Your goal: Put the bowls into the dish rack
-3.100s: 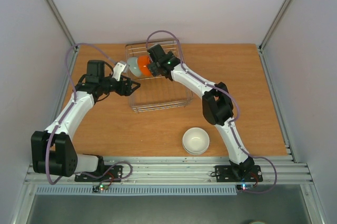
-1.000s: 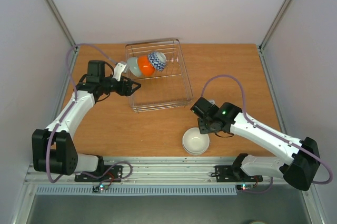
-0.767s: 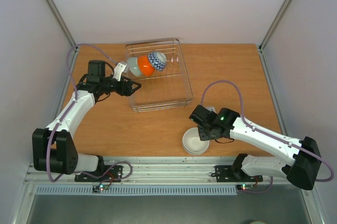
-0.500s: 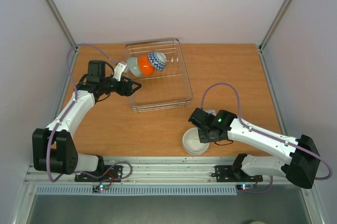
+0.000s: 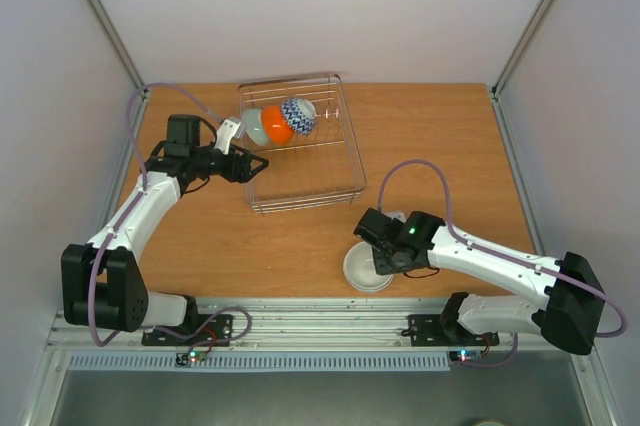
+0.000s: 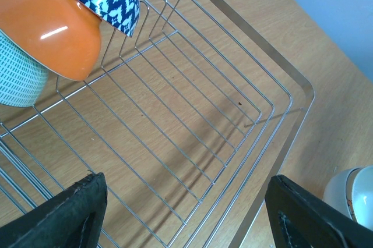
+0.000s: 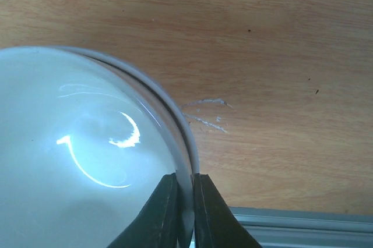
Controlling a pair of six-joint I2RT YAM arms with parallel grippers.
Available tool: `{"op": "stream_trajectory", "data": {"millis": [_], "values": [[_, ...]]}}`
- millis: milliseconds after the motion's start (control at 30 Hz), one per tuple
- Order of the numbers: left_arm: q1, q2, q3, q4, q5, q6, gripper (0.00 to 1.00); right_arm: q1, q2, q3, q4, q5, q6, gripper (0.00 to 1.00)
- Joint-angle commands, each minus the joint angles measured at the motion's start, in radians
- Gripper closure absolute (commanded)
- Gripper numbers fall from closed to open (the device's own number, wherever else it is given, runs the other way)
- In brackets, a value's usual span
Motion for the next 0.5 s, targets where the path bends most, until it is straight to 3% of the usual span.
{"op": "stream_trajectory", "data": {"millis": [0, 300, 467], "values": [[-0.001, 0.008, 0.006, 0.033, 0.007, -0.002, 0.26, 0.015, -0.020, 0.029, -0.047, 0.041, 0.016, 0.99], [-0.001, -0.001, 0.014, 0.023, 0.001, -0.003, 0.26, 0.029, -0.108, 0.187, -0.207, 0.133, -0.023, 0.99], [-0.002, -0.015, 0.021, 0.010, 0.009, -0.002, 0.25, 0.030, -0.079, 0.304, -0.185, 0.204, -0.123, 0.99]]}}
